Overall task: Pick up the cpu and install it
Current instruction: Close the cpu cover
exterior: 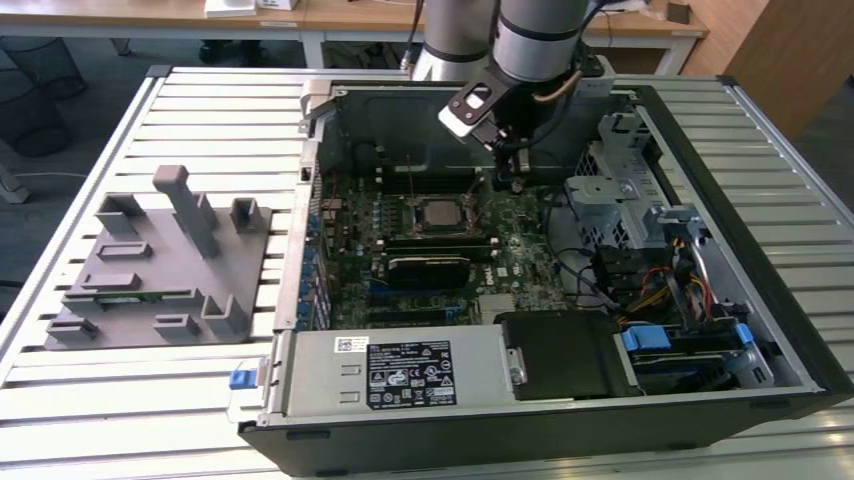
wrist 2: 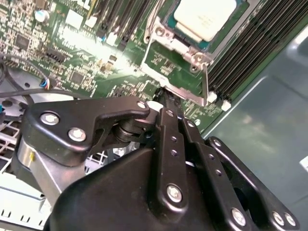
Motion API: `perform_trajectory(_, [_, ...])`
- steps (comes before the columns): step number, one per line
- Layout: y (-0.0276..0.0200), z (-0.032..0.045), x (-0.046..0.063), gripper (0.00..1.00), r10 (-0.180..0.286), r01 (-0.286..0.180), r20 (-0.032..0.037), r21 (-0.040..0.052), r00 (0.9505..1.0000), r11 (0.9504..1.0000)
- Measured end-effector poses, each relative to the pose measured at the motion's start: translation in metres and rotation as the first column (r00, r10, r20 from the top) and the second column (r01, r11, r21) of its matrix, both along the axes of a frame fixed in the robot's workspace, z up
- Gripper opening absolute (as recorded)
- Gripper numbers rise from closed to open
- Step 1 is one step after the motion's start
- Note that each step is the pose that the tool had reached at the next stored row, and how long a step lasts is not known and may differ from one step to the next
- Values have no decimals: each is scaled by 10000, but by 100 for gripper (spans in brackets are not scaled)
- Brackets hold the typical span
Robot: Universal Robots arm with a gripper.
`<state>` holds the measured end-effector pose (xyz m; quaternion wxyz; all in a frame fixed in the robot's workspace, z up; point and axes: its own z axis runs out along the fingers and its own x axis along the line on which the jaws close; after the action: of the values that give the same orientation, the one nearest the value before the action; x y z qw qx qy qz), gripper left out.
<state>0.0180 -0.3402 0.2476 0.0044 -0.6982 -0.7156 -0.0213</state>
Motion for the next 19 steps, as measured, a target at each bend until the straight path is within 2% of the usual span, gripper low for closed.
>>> perform_trajectory(6, [4,-8,-49,11,0,0,-1,-2,10000,10000])
perform_trajectory(11, [4,-10,-108,11,1,-1,61,-11,10000,10000])
perform_trajectory(19, [4,-14,-237,11,0,0,62,-11,10000,10000])
